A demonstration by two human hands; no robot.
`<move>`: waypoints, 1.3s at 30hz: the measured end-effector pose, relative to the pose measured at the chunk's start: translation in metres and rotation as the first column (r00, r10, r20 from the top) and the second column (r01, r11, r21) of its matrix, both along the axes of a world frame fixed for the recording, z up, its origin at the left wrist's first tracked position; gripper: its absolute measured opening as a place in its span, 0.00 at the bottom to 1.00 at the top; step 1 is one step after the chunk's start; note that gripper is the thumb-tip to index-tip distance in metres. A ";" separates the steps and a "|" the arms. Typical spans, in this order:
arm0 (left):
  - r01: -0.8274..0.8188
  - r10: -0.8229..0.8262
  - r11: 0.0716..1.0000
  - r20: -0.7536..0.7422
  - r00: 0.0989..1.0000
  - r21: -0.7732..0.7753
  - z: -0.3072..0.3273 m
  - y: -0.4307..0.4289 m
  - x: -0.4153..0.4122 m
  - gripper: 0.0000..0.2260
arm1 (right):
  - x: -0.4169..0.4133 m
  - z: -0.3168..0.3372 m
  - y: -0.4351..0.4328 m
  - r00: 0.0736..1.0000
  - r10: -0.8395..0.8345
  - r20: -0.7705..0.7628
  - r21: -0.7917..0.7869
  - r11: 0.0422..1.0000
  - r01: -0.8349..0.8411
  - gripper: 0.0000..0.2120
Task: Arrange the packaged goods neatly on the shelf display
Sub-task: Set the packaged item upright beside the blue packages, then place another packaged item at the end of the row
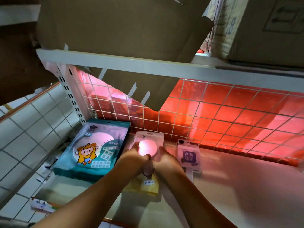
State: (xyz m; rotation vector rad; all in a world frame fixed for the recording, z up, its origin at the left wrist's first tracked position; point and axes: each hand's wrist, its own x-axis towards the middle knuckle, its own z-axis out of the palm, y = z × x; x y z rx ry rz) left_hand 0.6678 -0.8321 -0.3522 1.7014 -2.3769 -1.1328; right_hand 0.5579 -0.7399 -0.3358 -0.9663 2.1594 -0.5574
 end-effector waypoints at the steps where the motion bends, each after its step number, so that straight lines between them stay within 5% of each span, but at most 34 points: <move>1: -0.009 0.010 1.000 -0.025 1.000 0.020 0.000 0.003 0.001 0.32 | 0.000 0.000 -0.003 1.000 0.002 0.010 0.023 1.000 -0.003 0.21; 6: -0.026 0.031 0.999 -0.158 0.987 0.035 -0.001 0.010 0.008 0.27 | 0.006 -0.006 -0.002 0.999 0.037 0.027 -0.010 0.999 -0.037 0.37; 15: 0.017 -0.038 0.995 -0.217 0.976 -0.099 0.021 0.037 0.024 0.21 | 0.004 -0.010 0.011 0.997 0.060 -0.055 -0.097 0.993 -0.065 0.27; 18: 0.060 -0.117 0.968 -0.228 0.967 -0.243 0.040 0.044 0.023 0.24 | 0.006 0.010 0.028 0.968 0.111 -0.223 -0.282 0.944 -0.173 0.23; 22: 0.156 -0.283 0.924 -0.348 0.894 -0.350 0.070 0.051 0.027 0.17 | 0.007 0.047 0.044 0.984 0.033 -0.173 -0.442 0.891 -0.107 0.19; 29: 0.334 -0.637 0.694 -0.328 0.697 -0.638 0.155 0.044 0.041 0.21 | 0.016 0.145 0.070 0.903 -0.034 -0.429 -0.518 0.828 -0.214 0.25; 39: 0.308 -0.878 0.408 -0.276 0.391 -0.859 0.261 0.087 0.019 0.22 | 0.027 0.252 0.161 0.708 -0.329 -0.625 -0.548 0.831 -0.098 0.27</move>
